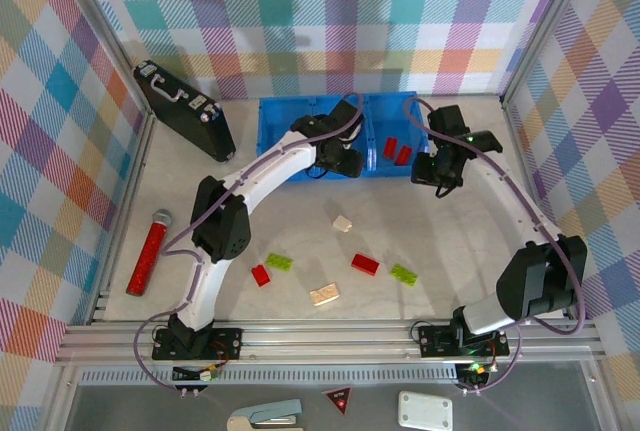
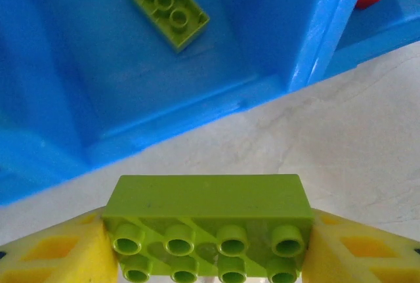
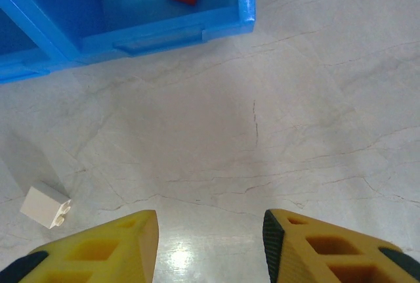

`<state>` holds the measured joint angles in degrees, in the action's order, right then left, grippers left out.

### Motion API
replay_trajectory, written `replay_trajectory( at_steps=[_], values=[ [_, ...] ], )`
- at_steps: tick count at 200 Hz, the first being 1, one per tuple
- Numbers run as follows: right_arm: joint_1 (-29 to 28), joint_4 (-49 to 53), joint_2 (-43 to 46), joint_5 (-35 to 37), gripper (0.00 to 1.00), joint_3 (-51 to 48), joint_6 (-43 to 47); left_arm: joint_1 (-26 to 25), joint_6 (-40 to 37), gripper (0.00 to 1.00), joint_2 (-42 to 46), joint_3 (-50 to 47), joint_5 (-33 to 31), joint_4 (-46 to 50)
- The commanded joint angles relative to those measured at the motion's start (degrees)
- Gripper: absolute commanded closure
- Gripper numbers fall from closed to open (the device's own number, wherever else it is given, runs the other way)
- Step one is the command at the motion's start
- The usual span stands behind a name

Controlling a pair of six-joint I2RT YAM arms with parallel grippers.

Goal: Sort the legos into containers by color
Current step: Place the lego in the container.

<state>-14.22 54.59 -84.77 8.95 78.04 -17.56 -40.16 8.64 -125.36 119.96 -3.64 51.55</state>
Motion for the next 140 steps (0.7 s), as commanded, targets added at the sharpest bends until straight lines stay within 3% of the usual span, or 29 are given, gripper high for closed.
replay_trajectory(
  at_steps=[1, 57, 96, 140],
  values=[
    [-0.2, 1.5, 1.3, 0.5, 0.52, -0.8, -0.8, 0.8, -15.1, 0.38, -1.7, 4.5, 0.0, 2.6],
    [-0.2, 1.5, 1.0, 0.3, 0.53, -1.0, -0.7, 1.4, -33.8, 0.37, -6.5, 9.2, -9.0, 2.6],
    [-0.2, 1.5, 0.3, 0.2, 0.53, -0.9, -0.5, 2.0, -38.3, 0.37, -12.7, 18.0, -11.6, 5.6],
    [-0.2, 1.4, -0.1, 0.0, 0.53, -0.9, -0.4, 2.2, -42.2, 0.36, -16.1, 19.9, -15.4, 4.2]
  ],
)
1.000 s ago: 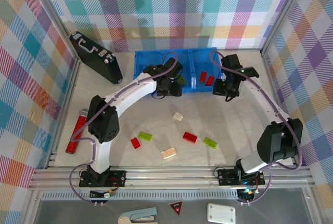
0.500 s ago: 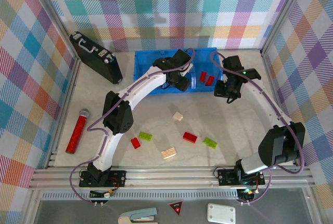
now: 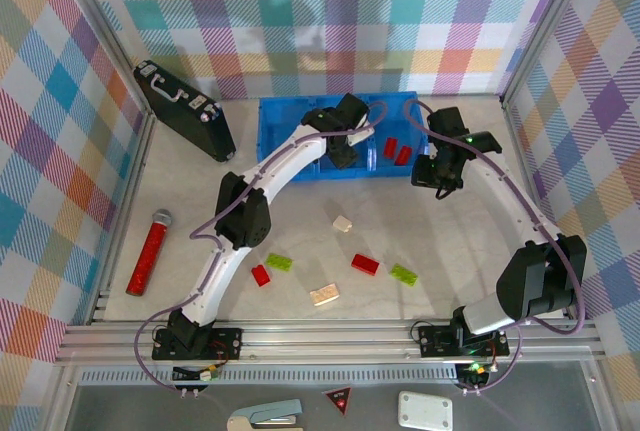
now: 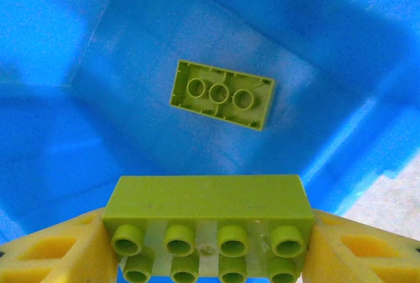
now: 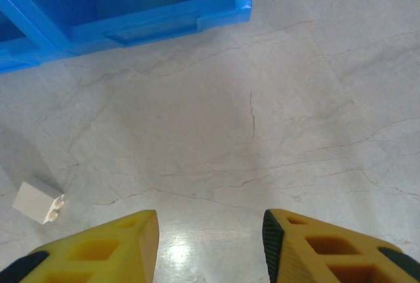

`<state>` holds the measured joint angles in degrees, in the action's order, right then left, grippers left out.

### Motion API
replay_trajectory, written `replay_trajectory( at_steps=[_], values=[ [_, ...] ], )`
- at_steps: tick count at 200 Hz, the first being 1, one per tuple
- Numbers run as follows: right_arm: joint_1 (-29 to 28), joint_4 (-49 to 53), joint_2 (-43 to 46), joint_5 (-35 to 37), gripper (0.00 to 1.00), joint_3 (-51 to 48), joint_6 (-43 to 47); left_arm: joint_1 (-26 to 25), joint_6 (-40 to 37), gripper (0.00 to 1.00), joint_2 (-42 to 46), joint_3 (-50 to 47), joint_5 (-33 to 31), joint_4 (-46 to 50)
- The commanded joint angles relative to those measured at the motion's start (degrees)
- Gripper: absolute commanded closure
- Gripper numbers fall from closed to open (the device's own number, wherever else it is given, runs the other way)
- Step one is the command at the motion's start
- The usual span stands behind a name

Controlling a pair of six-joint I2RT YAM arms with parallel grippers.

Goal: Sort the legos into containers by color
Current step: Place the lego in the container.

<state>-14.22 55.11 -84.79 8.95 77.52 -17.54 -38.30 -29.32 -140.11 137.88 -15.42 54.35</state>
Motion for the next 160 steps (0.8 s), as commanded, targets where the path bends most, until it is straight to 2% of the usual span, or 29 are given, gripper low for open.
replay_trajectory(
  at_steps=[1, 48, 89, 160],
  values=[
    [-0.2, 0.9, -0.1, 0.1, 0.53, -0.3, -0.4, 0.3, -4.3, 0.36, -1.4, 2.0, -3.6, 1.4],
    [-0.2, 0.6, -0.6, 0.0, 0.53, -0.5, -0.3, 0.9, -5.2, 0.35, -3.0, 2.2, -4.7, 0.5],
    [-0.2, 0.7, -0.6, -0.1, 0.53, -0.2, -0.1, 0.9, -4.6, 0.25, -2.6, 2.4, -3.7, 0.4],
    [-0.3, 1.0, -0.3, -1.3, 0.53, 0.9, -0.1, 0.9, -1.4, 0.24, 0.9, 1.2, -1.0, 1.6]
  ],
)
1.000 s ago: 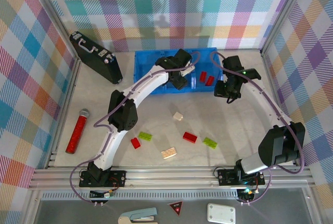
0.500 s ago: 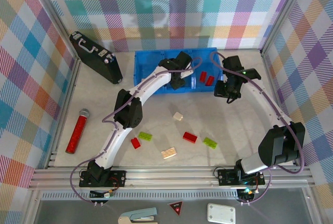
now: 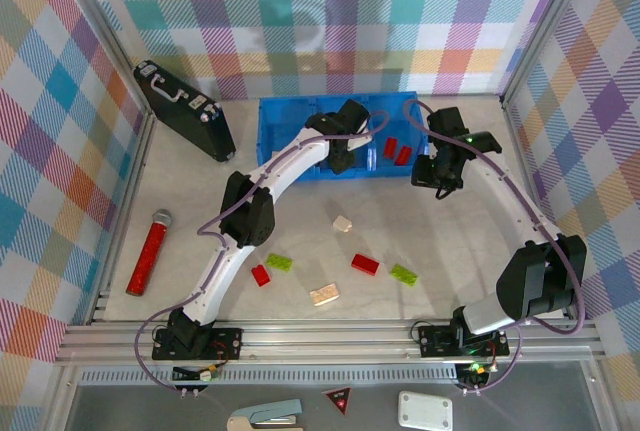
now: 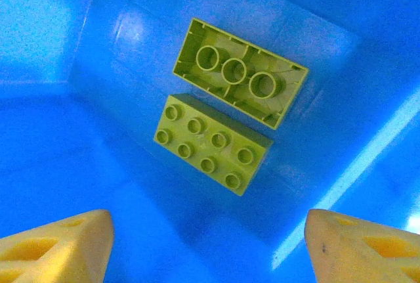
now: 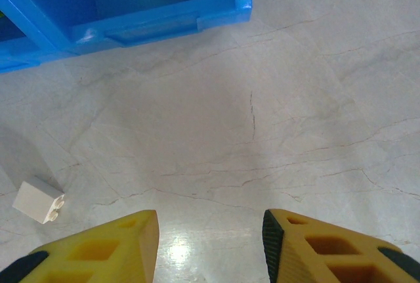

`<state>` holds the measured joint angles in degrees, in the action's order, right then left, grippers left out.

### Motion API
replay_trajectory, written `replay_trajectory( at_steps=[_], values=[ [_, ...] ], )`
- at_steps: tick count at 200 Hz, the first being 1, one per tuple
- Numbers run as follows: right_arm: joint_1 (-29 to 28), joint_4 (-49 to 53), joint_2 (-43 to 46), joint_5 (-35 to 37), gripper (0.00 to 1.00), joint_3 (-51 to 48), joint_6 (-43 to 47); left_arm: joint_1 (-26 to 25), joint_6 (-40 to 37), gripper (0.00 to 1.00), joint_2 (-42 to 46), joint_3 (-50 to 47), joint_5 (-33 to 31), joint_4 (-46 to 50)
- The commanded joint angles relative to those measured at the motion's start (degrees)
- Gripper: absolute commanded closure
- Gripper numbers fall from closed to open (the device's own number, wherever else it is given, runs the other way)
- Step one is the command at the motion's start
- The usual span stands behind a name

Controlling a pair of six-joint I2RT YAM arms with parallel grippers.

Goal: Sort the legos into containers by color
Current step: Place the lego in the container, then pick up the lego from the center of the table.

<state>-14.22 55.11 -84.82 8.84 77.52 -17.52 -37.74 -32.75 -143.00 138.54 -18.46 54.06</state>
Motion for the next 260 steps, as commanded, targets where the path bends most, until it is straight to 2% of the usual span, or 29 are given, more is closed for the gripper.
replay_trajectory(
  at_steps=[1, 65, 116, 143, 194, 260],
  values=[
    [-0.3, 1.0, -0.3, -1.2, 0.53, 0.9, -0.2, 0.3, 2.1, 0.24, 3.9, 0.4, 2.1, 1.9],
    [-1.3, 1.3, 0.0, -3.5, 0.53, 0.3, -0.7, 0.9, 9.5, 0.26, 14.1, -11.3, 6.8, -1.1],
    [-5.4, 1.1, -0.7, -5.3, 0.54, -0.7, -1.9, 3.0, 18.4, 0.28, 23.7, -21.0, 12.4, -2.6],
    [-8.6, 0.5, -1.8, -6.4, 0.53, -1.3, -1.8, 6.0, 23.6, 0.29, 29.7, -28.1, 16.9, -4.5],
    [-15.4, -1.8, -7.4, -10.4, 0.53, -1.0, 6.9, 12.4, 29.1, 0.30, 39.2, -38.4, 23.8, -5.0],
    [-23.3, -1.7, -18.1, -7.7, 0.52, 4.8, 16.5, 20.6, 32.8, 0.29, 48.7, -47.4, 23.8, -1.3]
  ],
)
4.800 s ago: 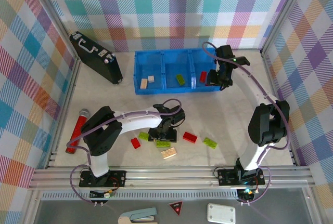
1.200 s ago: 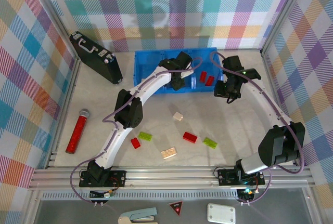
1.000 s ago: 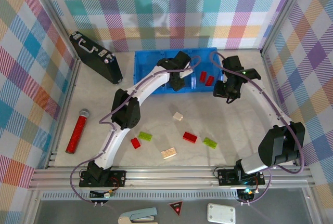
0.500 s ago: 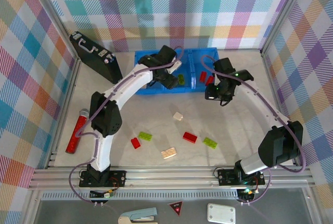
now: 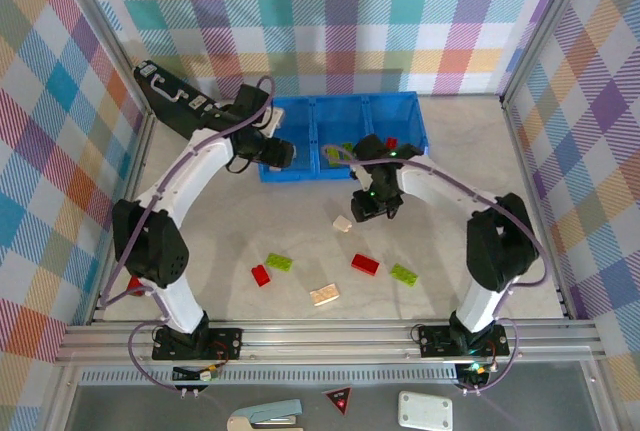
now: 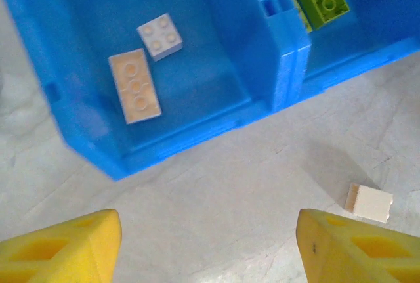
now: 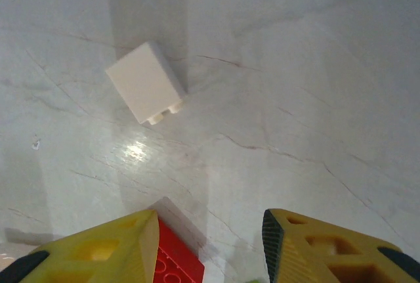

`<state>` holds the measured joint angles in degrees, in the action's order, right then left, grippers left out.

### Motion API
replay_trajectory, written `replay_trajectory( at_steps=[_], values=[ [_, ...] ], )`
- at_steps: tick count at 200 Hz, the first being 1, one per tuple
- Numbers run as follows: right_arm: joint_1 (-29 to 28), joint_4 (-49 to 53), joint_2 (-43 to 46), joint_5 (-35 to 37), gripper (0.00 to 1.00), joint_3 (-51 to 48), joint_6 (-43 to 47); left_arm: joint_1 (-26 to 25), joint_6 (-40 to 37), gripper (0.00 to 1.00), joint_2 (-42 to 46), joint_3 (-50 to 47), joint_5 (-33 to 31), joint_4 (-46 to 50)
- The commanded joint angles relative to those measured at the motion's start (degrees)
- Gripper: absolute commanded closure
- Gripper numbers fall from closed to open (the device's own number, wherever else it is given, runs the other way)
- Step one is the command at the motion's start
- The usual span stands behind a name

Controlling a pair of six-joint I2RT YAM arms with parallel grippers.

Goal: Sort the legos into containers by color
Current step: Pick up the lego from the center of the table.

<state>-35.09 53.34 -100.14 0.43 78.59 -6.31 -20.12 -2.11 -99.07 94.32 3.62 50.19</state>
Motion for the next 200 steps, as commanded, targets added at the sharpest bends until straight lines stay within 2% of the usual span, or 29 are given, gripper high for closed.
replay_trajectory(
  at_steps=[1, 36, 65, 131, 200],
  values=[
    [-2.5, 0.1, -2.9, 0.7, 0.52, 3.9, 5.4, 3.1, 2.1, 0.29, 4.9, -3.4, 1.8, 2.5],
    [-4.8, 1.2, -8.1, 2.3, 0.50, 8.5, 8.0, 8.9, 2.1, 0.28, 9.9, -10.5, 4.0, -0.9],
    [-5.8, 1.8, -11.3, 2.4, 0.48, 11.8, 9.5, 12.1, 1.9, 0.28, 11.9, -15.1, -0.6, -4.1],
    [-7.6, 2.2, -17.4, 4.7, 0.44, 15.5, 11.5, 13.4, -0.5, 0.27, 17.1, -22.1, 1.4, -12.7],
    [-8.1, 2.4, -21.4, 5.3, 0.44, 16.3, 13.3, 13.6, -0.1, 0.27, 16.6, -23.3, 2.3, -13.8]
  ],
)
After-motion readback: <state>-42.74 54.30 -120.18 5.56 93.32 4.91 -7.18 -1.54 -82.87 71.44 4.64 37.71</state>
